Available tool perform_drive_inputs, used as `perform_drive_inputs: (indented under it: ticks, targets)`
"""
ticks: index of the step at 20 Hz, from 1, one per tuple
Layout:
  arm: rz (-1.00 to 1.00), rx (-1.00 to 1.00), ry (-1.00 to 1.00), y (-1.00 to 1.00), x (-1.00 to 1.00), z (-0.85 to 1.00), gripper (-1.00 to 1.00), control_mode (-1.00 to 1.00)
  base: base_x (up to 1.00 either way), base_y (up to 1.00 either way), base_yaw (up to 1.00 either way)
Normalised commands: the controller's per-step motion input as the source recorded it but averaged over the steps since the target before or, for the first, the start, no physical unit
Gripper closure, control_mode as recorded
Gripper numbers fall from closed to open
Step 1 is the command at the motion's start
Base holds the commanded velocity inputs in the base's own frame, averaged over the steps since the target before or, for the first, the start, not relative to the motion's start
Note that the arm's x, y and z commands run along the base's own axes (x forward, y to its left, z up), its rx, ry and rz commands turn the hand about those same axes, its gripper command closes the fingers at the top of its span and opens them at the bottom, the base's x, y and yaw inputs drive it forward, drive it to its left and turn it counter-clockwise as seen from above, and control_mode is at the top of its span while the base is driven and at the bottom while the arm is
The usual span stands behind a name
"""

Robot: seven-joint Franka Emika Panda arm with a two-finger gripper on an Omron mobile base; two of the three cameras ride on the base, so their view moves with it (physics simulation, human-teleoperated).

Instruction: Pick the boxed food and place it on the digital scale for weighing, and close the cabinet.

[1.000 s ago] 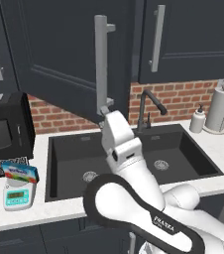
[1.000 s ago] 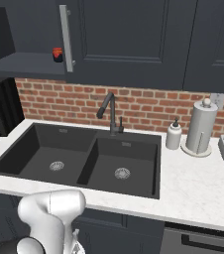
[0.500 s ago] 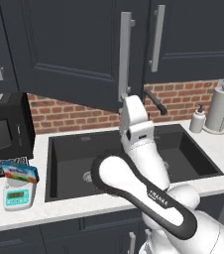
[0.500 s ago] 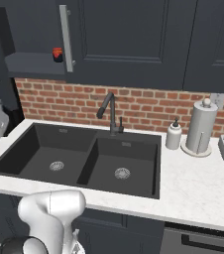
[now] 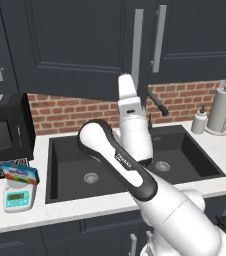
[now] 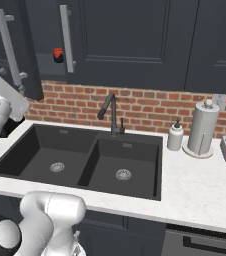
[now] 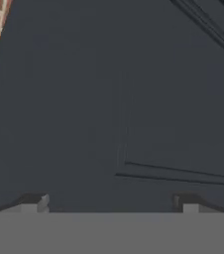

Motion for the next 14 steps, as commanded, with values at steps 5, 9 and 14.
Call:
perform_drive_inputs:
  ticks: [5, 9, 14]
  targets:
    - [-0.34, 0.01, 0.00, -0.29, 0.62, 0.36, -1.00, -1.00, 0.00, 0.00, 0.00]
    - [-0.30, 0.05, 0.00, -0.48, 0.58, 0.33, -1.00, -1.00, 0.00, 0.00, 0.00]
    - [-0.22, 0.08, 0.00, -0.38, 0.55, 0.21, -1.00, -1.00, 0.00, 0.00, 0.00]
